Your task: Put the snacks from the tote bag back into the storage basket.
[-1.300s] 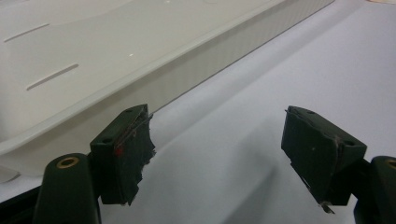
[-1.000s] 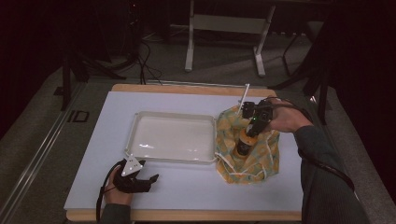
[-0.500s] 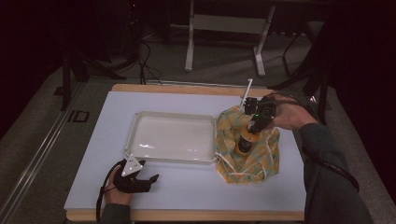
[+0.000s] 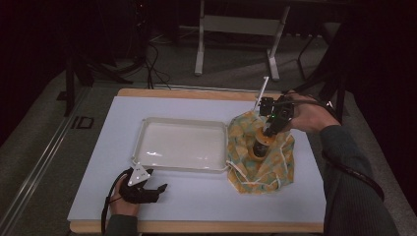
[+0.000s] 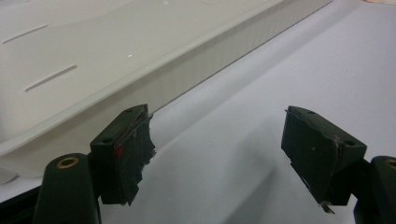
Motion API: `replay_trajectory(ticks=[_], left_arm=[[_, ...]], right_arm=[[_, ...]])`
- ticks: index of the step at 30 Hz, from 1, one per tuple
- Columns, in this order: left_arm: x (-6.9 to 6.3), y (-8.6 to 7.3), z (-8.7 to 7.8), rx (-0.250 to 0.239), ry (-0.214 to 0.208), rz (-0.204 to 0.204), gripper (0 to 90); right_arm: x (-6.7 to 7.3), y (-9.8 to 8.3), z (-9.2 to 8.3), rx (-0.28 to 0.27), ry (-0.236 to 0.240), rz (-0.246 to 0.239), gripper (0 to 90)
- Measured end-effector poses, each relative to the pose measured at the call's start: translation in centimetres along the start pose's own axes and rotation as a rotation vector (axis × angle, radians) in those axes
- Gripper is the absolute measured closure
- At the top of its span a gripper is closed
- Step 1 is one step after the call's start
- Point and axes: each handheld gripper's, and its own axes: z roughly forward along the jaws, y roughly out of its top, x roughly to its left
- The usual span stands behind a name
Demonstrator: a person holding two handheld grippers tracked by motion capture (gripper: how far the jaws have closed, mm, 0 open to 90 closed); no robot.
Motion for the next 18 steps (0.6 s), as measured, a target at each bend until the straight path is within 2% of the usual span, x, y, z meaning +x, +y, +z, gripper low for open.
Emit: replay_trajectory(ticks=[18], left_arm=[[-0.03,0.0,0.0,-0.001,-0.003,0.001,24.5]], right_arm=[[0.34,0.78,-0.11,0.0,-0.003,-0.016,58.9]])
